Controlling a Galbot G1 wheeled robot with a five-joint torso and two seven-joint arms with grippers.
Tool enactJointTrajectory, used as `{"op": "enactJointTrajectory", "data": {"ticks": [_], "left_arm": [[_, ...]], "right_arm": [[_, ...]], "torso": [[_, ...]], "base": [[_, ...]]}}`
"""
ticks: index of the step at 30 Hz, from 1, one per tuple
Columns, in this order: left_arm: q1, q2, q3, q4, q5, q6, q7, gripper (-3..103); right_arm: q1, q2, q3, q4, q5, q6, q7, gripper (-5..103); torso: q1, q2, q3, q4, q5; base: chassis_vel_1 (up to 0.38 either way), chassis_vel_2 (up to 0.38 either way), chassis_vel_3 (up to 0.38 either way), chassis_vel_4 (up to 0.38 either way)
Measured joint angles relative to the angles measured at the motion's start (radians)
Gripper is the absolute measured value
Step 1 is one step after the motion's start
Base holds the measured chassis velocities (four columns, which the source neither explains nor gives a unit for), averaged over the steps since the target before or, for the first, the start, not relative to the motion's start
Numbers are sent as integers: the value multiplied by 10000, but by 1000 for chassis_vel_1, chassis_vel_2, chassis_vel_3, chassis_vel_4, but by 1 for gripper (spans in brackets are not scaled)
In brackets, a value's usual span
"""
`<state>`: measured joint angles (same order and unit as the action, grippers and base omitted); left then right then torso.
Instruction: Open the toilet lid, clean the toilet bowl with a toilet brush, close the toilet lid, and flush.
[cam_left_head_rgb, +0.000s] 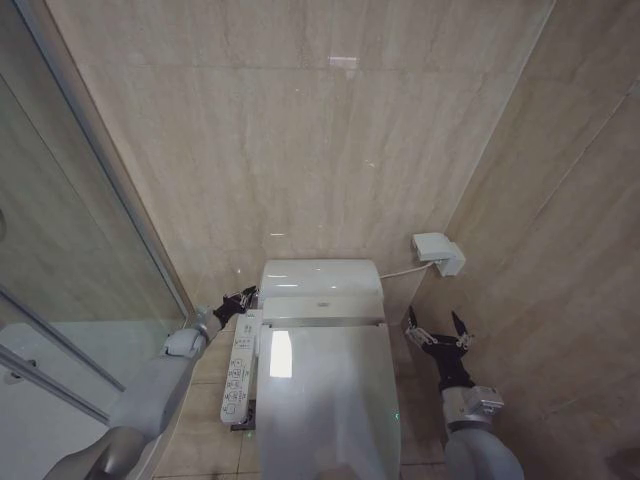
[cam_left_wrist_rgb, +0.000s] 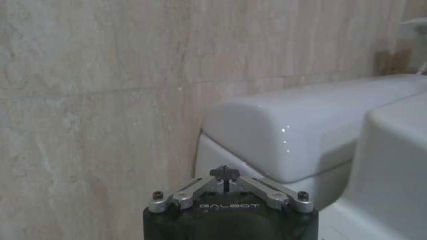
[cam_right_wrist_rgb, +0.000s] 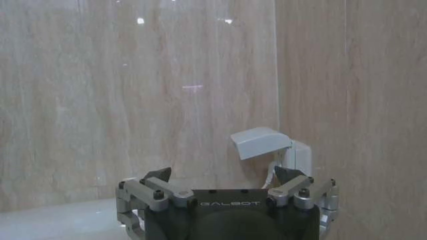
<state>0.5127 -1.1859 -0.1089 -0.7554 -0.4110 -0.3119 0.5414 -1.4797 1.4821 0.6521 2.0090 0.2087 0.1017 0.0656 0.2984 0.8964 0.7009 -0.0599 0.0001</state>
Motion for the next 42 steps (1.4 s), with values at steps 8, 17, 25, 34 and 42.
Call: {"op": "enactJointTrajectory", "data": {"ticks": [8,17,25,34,42], "left_arm": [[-61,-6,-143,273,43,-257,575,0],[-266,6,-426,758,239,-239,1394,0],[73,225,-454,529,252,-206,1791,0],[749,437,-637,69,254,-234,1866,0],[555,401,-714,395,300,-290,2043,0]], "right_arm": [[0,0,0,0,0,0,0,100],[0,0,0,0,0,0,0,100],[-1,0,0,0,0,0,0,100],[0,0,0,-1,0,1,0,100],[0,0,0,0,0,0,0,100]], "torso": [[0,1,0,0,0],[0,2,-2,-2,1],[-2,3,-4,1,4],[-1,4,-4,-2,7],[-3,3,-1,0,-3]], "base": [[0,0,0,0],[0,0,0,0],[0,0,0,0],[0,0,0,0],[0,0,0,0]]}}
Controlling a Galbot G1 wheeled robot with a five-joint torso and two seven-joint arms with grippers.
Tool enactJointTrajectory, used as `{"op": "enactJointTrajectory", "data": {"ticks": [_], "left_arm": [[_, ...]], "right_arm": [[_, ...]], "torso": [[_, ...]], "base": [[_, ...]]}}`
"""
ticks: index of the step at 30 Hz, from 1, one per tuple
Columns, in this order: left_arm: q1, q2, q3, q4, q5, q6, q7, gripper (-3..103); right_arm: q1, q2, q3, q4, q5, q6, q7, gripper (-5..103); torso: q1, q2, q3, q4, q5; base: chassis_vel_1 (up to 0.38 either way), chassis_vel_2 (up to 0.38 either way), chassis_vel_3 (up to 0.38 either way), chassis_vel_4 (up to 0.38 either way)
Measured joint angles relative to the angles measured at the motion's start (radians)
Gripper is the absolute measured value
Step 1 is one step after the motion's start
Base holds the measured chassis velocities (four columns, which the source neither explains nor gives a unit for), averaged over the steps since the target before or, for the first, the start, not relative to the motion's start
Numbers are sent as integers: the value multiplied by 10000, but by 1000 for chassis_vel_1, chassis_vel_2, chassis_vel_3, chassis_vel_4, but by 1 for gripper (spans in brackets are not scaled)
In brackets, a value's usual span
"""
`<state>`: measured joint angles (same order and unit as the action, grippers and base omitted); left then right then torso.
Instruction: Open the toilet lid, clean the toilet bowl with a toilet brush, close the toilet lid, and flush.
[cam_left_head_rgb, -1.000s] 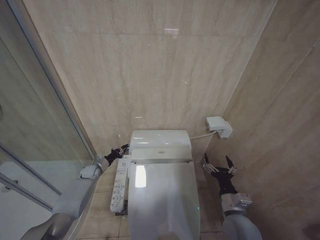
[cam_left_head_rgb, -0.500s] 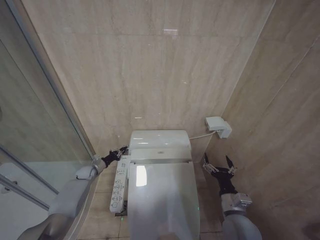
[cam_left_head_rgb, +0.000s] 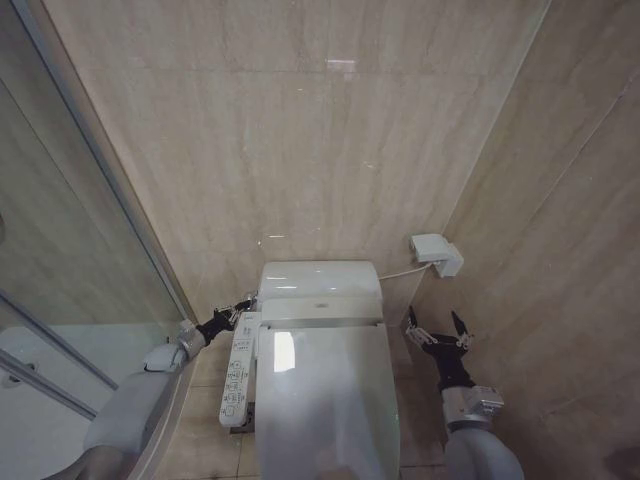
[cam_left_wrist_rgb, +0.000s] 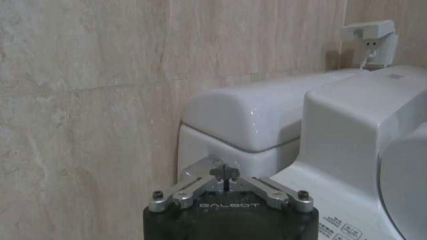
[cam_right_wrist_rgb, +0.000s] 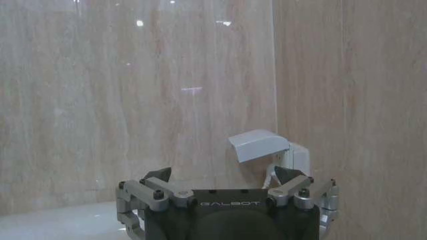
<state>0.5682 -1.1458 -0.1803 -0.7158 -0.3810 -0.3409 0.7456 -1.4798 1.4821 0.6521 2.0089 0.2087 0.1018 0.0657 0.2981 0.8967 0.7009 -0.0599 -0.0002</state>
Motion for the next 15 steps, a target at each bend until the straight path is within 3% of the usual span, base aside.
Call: {"op": "enactJointTrajectory", "data": {"ticks": [9,10,11,12,13,15], "left_arm": [[-409,23,238,636,-7,250,116,0],[-375,4,352,678,3,314,126,0],[-375,4,352,678,3,314,126,0],[-399,23,389,653,-9,305,118,0],[-445,60,415,538,-54,282,113,0],[-450,111,440,430,-133,264,101,0]], "right_arm": [[11,4,5,2,0,3,3,100],[-4,-12,2,-8,0,-7,-4,100],[-4,-12,2,-8,0,-7,-4,100],[13,-2,4,-2,0,1,1,100],[5,1,-4,-2,0,1,-6,100],[6,-1,1,-3,0,1,0,100]], "torso": [[5,-6,6,-4,12],[19,-22,27,27,-47],[19,-22,27,27,-47],[28,-24,25,11,-49],[18,-20,11,2,-3],[9,-11,5,8,17]], "base": [[0,0,0,0],[0,0,0,0],[0,0,0,0],[0,0,0,0],[0,0,0,0],[0,0,0,0]]}}
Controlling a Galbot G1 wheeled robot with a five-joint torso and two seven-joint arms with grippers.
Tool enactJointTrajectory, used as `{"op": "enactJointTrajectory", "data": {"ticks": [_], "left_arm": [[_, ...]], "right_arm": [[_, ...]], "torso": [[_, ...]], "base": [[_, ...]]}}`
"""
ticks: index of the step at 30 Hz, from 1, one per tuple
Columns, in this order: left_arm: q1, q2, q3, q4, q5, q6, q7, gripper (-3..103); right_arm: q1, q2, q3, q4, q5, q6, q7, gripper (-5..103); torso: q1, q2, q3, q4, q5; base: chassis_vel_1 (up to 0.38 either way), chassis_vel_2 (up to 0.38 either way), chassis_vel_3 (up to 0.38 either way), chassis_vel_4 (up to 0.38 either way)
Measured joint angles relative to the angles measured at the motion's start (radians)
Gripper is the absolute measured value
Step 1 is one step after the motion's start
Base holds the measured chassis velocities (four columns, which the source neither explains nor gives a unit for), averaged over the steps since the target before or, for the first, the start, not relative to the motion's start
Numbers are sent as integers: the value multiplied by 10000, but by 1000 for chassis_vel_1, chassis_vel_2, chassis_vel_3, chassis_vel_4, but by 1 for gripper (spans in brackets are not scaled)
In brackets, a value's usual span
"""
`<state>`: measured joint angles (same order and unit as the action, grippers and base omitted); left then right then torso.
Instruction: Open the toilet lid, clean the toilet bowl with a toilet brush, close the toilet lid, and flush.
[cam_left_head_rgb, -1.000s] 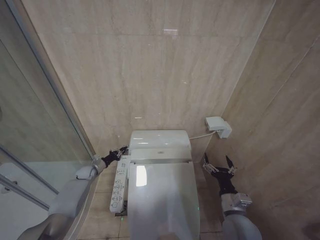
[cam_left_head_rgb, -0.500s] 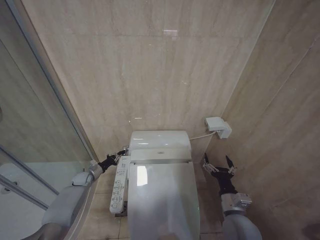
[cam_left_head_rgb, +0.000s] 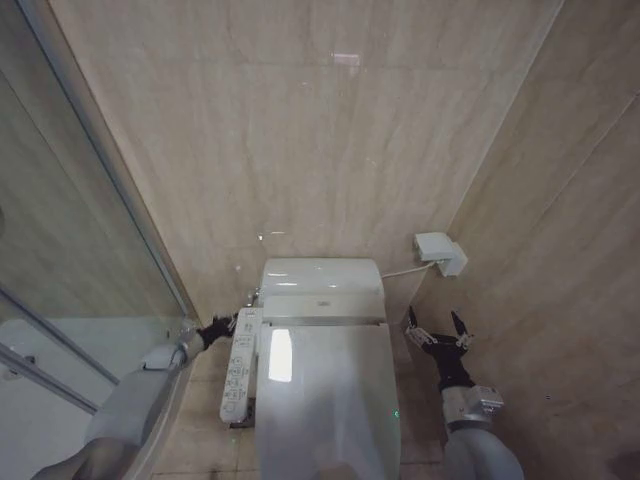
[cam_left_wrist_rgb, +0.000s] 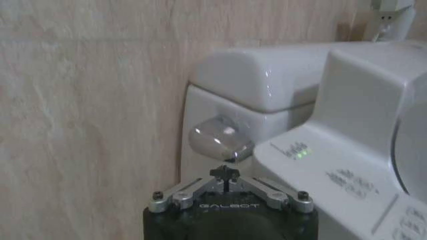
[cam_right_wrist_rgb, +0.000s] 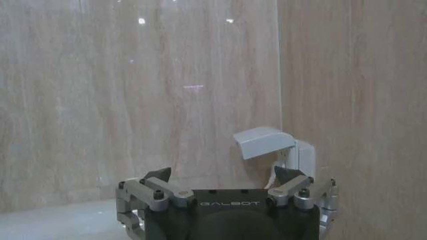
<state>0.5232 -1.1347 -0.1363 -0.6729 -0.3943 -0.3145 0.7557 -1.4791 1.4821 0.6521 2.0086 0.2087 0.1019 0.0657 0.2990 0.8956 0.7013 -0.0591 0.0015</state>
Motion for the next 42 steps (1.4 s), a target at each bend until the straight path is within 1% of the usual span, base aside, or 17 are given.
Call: {"op": "enactJointTrajectory", "data": {"ticks": [1,2,3,4,5,15,18,21,23,27,30,33,35,36,37,39,42], "left_arm": [[0,0,0,0,0,0,0,0],[3,-12,39,-34,-41,-1,-28,0],[2,-6,45,-52,-51,-5,-28,0],[3,-9,51,-68,-48,-3,-29,0],[3,0,44,-83,-57,-12,-28,0],[128,-17,-160,-293,-75,-54,-76,0],[290,-12,-332,-446,-70,1,-225,0],[687,41,-779,-776,-69,215,-650,0],[810,83,-904,-857,-71,248,-733,0],[1328,443,-1226,-1302,-128,324,-800,0],[1623,696,-1297,-1637,-168,360,-799,0],[2122,1098,-1394,-2188,-209,382,-797,0],[2254,1188,-1424,-2321,-209,374,-780,0],[2489,1362,-1513,-2544,-190,292,-672,0],[2489,1362,-1513,-2544,-190,292,-672,0],[2651,1533,-1594,-2750,-101,75,-508,0],[2669,1715,-1623,-2932,91,-153,-435,0]], "right_arm": [[0,0,0,0,0,0,0,100],[-8,3,-2,1,0,0,-1,100],[-9,-4,13,0,0,-1,2,100],[0,2,-5,0,0,0,-7,100],[-11,1,1,0,0,-1,0,100],[-7,0,0,1,0,-1,0,100],[-7,0,0,2,0,-1,0,100],[-7,0,0,3,0,-1,0,100],[-7,0,0,3,0,-1,0,100],[-7,0,0,3,0,-1,0,100],[-7,0,0,3,0,-1,0,100],[-7,0,0,3,0,-1,0,100],[-7,0,0,4,0,-1,-1,100],[-7,0,0,4,0,-1,0,100],[-7,0,0,4,0,-1,0,100],[-7,0,-1,4,0,-1,0,100],[-7,0,0,4,0,-1,0,100]], "torso": [[0,0,0,0,0],[4,-1,3,-11,-35],[4,-1,3,-5,-40],[0,-1,1,-7,-17],[-2,0,1,-4,-14],[-5,5,-2,-9,-17],[-5,6,-3,-11,-18],[-6,8,-5,-10,-15],[-6,9,-5,-9,-15],[-6,9,-5,-6,-15],[-6,9,-5,-6,-17],[-6,9,-5,-6,-15],[-6,9,-5,-6,-16],[-7,9,-4,-4,-16],[-7,9,-4,-4,-16],[-7,9,-4,-6,-16],[-6,9,-4,-8,-16]], "base": [[0,0,0,0],[0,0,0,0],[0,0,0,0],[0,0,0,0],[0,0,0,0],[0,0,0,0],[0,0,0,0],[0,0,0,0],[0,0,0,0],[0,0,0,0],[0,0,0,0],[0,0,0,0],[0,0,0,0],[0,0,0,0],[0,0,0,0],[0,0,0,0],[0,0,0,0]]}}
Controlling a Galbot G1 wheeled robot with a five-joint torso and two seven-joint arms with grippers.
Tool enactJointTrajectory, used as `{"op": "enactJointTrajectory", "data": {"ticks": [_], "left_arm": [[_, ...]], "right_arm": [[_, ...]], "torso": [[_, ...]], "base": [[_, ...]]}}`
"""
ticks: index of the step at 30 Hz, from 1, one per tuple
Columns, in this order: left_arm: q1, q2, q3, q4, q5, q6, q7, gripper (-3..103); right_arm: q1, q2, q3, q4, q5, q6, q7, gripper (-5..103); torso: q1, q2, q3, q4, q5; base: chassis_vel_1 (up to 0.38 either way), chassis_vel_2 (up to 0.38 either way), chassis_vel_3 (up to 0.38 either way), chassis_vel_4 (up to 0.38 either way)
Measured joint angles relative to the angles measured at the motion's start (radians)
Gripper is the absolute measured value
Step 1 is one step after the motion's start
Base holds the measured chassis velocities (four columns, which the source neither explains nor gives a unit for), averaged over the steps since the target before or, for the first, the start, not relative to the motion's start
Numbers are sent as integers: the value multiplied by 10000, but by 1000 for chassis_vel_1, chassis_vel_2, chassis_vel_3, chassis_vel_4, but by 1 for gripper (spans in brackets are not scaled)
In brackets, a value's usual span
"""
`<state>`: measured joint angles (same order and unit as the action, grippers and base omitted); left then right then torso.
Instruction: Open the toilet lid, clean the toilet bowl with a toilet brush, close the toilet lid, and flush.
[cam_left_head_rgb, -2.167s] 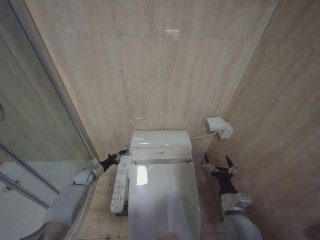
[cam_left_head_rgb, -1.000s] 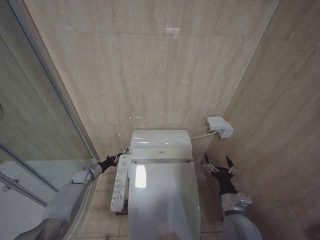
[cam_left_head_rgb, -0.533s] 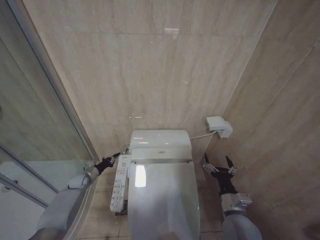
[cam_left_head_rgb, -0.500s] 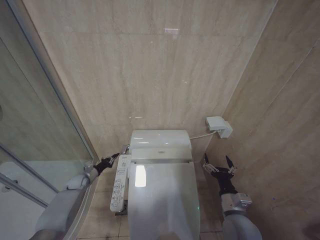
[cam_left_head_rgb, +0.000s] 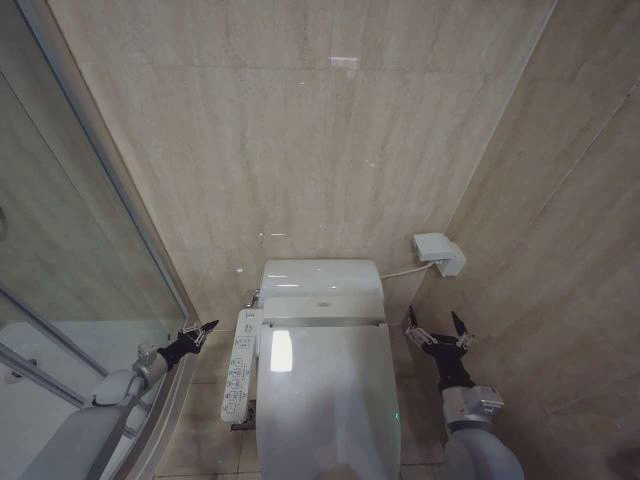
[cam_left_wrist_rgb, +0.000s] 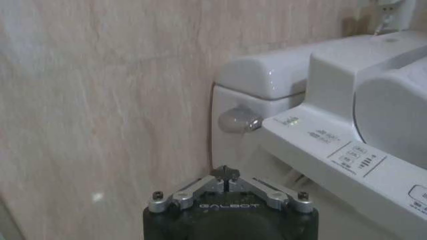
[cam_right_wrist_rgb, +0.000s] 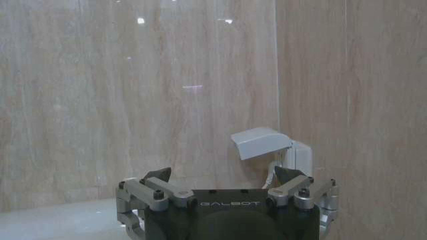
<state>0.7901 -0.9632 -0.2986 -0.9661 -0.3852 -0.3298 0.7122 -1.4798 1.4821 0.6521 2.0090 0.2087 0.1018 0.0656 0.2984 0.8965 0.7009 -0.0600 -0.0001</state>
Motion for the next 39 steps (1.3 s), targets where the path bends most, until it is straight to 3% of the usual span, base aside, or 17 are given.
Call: {"op": "enactJointTrajectory", "data": {"ticks": [9,13,20,25,39], "left_arm": [[-603,190,282,81,88,-425,614,0],[-1308,83,680,692,57,-944,1184,0],[-1990,-45,1135,1161,-20,-1062,1473,0],[-2952,-369,1739,2181,-84,-1362,1785,0],[-4103,-1326,2396,3608,-187,-1679,2340,0]], "right_arm": [[0,0,0,0,0,0,0,100],[0,0,0,0,0,0,0,100],[0,0,0,0,0,0,0,100],[0,0,0,0,0,0,0,100],[0,0,0,1,0,-1,0,100]], "torso": [[0,-1,0,0,1],[1,-2,1,1,1],[1,-2,1,1,1],[2,-2,1,1,0],[1,-3,1,-1,1]], "base": [[0,0,0,0],[0,0,0,0],[0,0,0,0],[0,0,0,0],[0,0,0,0]]}}
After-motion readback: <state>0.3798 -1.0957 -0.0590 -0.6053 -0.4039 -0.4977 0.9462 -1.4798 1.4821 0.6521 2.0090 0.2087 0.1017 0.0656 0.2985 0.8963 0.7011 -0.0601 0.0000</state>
